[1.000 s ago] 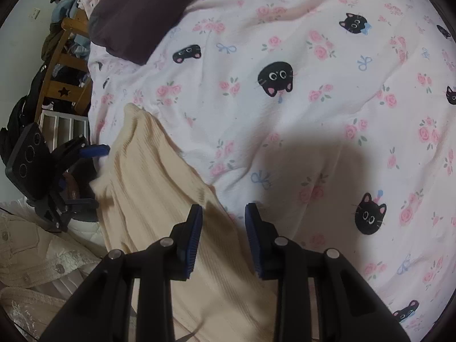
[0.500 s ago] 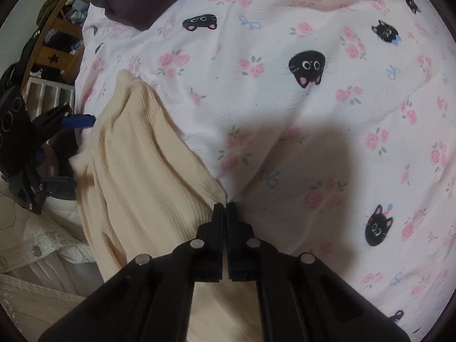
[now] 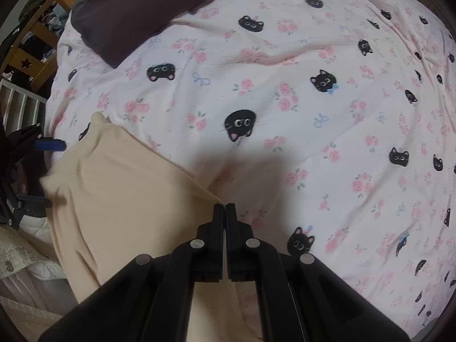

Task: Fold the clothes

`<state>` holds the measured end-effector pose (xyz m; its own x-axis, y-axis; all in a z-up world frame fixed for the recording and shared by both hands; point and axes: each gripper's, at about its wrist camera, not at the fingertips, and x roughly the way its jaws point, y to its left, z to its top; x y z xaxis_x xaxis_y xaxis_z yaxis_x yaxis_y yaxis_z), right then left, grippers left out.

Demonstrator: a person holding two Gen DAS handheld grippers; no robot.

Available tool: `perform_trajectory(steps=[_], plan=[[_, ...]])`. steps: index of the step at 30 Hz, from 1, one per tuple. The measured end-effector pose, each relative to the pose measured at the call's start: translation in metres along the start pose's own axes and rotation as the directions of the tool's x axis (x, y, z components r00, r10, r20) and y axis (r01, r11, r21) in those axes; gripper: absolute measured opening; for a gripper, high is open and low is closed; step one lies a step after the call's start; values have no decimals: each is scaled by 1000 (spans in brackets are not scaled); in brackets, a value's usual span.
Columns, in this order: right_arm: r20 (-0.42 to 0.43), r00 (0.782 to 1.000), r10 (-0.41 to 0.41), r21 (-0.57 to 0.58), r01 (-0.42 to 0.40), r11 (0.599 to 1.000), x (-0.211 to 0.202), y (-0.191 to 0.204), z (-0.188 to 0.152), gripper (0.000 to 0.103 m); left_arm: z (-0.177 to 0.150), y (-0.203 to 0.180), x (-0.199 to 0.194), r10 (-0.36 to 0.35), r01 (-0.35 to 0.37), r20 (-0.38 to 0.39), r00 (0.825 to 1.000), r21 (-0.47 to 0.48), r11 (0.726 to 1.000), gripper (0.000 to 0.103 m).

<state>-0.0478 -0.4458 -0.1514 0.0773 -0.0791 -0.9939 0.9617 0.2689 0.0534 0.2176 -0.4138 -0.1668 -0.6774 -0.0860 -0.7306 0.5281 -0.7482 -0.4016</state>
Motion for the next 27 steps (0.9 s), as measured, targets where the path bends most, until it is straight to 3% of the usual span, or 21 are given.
perform_trajectory(steps=[10,24,25,27], plan=[[68,996,-63,47,60,997,-25,-27,18,2,-1,0,1,23,-23,-1,1000,5,1000,74],[-10,993,-117,51,117,992,0,-27,22,3,0,1,3,27,-27,-1,1000,4,1000,74],[-30,990,-137,26,138,990,4,-22,21,6,0,1,3,27,-27,0,1000,4,1000,74],[-44,985,-167,7,167,986,5,-18,20,22,1,1,2,35,-35,6,999,1,999,74]])
